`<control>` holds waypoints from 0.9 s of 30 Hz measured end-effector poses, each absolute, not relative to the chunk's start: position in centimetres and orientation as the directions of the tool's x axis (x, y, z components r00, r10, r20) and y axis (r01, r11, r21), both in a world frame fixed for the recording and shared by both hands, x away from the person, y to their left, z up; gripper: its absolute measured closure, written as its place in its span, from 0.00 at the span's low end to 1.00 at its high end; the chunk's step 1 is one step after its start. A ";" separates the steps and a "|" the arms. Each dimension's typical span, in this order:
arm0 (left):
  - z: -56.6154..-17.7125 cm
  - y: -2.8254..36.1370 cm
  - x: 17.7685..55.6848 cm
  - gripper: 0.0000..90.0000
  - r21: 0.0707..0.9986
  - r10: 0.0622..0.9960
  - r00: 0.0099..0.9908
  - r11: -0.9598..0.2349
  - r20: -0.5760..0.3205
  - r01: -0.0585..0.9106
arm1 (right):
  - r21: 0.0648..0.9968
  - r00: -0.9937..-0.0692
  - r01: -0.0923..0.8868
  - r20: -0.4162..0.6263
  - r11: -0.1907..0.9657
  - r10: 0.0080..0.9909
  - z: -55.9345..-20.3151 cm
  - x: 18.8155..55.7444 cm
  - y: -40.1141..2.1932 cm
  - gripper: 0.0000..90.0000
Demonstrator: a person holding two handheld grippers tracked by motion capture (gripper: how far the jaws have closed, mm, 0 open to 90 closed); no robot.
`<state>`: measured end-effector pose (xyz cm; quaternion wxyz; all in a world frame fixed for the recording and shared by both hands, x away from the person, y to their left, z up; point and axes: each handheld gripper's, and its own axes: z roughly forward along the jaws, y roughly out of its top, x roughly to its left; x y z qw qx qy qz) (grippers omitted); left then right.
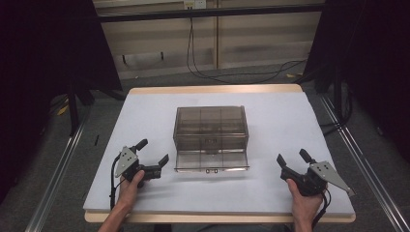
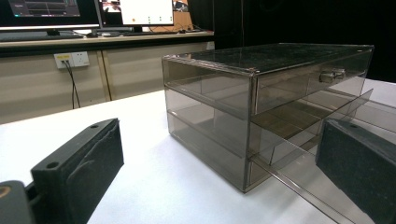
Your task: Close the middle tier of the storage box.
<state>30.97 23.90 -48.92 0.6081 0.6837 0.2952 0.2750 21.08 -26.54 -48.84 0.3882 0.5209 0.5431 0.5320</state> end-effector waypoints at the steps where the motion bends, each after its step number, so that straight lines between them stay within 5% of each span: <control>1: -48.9 23.8 30.9 0.01 0.994 0.738 0.675 -0.081 0.012 0.070 | 0.982 -0.153 0.155 0.132 -0.109 0.979 -48.8 21.1 -26.5 0.24; 8: -48.9 23.9 31.0 0.01 0.994 0.740 0.673 -0.089 0.020 0.068 | 0.977 -0.156 0.193 0.121 -0.090 0.980 -48.6 21.4 -26.2 0.37; 17: -48.9 23.9 30.9 0.01 0.994 0.738 0.675 -0.086 0.018 0.068 | 0.968 -0.307 0.241 0.150 -0.076 0.940 -48.4 20.9 -24.4 0.66; 27: -48.9 23.9 30.9 0.01 0.994 0.737 0.675 -0.087 0.019 0.068 | 0.967 -0.376 0.248 0.157 -0.064 0.913 -48.1 20.6 -22.8 0.73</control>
